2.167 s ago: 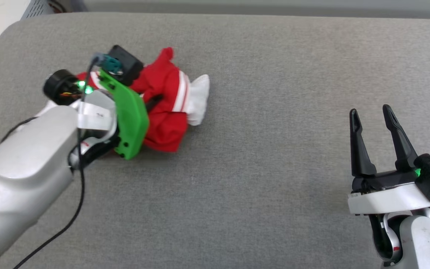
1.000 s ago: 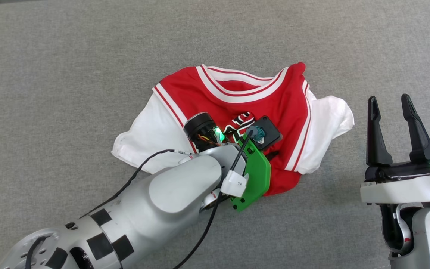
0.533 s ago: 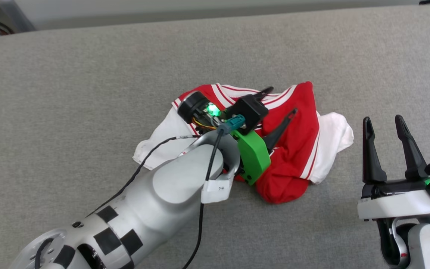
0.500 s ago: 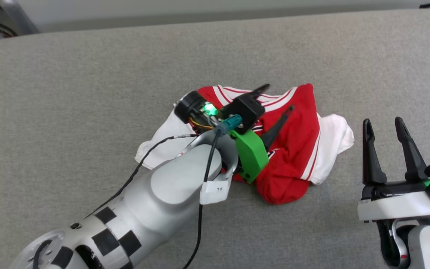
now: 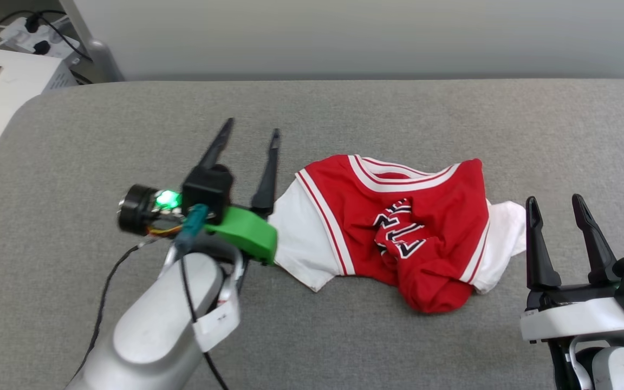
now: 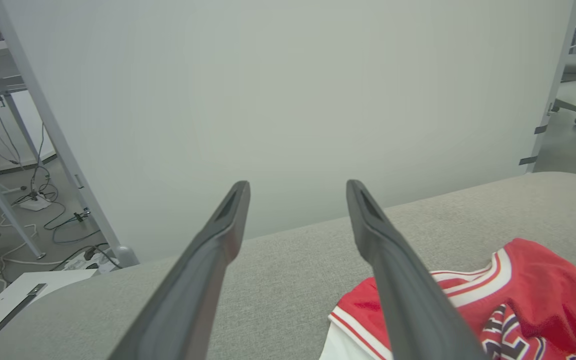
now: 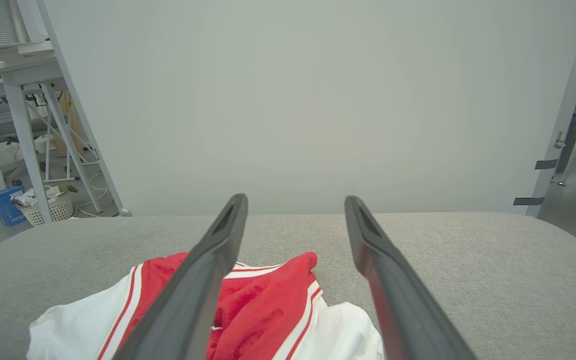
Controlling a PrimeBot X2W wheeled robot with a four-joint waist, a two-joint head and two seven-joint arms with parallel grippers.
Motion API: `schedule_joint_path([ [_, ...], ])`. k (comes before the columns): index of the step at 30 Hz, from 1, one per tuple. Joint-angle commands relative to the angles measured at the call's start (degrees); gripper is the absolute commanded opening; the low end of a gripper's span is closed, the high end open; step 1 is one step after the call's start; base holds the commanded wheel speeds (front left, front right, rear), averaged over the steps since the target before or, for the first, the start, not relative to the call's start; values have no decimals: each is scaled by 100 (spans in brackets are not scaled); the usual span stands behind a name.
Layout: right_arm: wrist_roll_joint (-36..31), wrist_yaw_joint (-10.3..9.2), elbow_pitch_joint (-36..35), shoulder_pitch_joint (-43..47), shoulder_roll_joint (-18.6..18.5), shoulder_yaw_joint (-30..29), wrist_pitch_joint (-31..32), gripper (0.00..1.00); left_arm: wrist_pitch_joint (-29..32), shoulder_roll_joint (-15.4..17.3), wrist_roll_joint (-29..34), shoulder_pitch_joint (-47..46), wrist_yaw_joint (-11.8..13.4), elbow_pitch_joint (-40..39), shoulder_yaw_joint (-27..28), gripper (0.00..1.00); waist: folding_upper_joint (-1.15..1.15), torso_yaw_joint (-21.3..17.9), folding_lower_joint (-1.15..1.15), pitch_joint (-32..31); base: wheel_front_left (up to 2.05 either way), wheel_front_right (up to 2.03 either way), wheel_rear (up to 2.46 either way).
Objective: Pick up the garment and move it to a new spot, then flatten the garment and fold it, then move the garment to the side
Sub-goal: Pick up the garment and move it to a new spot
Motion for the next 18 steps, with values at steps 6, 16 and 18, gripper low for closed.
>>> schedule_joint_path([
  [6, -41, -4, -15, 102, -7, -12, -27, 100, -32, 97, 450, 978, 214, -406, 1070, 100, 0, 157, 0, -149, 0, 0, 0],
  [16, -11, -4, 44, 135, -7, 14, -27, 100, -32, -151, 1002, 2226, -65, -773, 2322, 100, 0, 91, 0, -107, 0, 0, 0],
  [18, -6, -4, 65, 146, -7, 7, -27, 100, -32, -260, 1085, 2407, -232, -838, 2491, 100, 0, 75, 0, -102, 0, 0, 0],
])
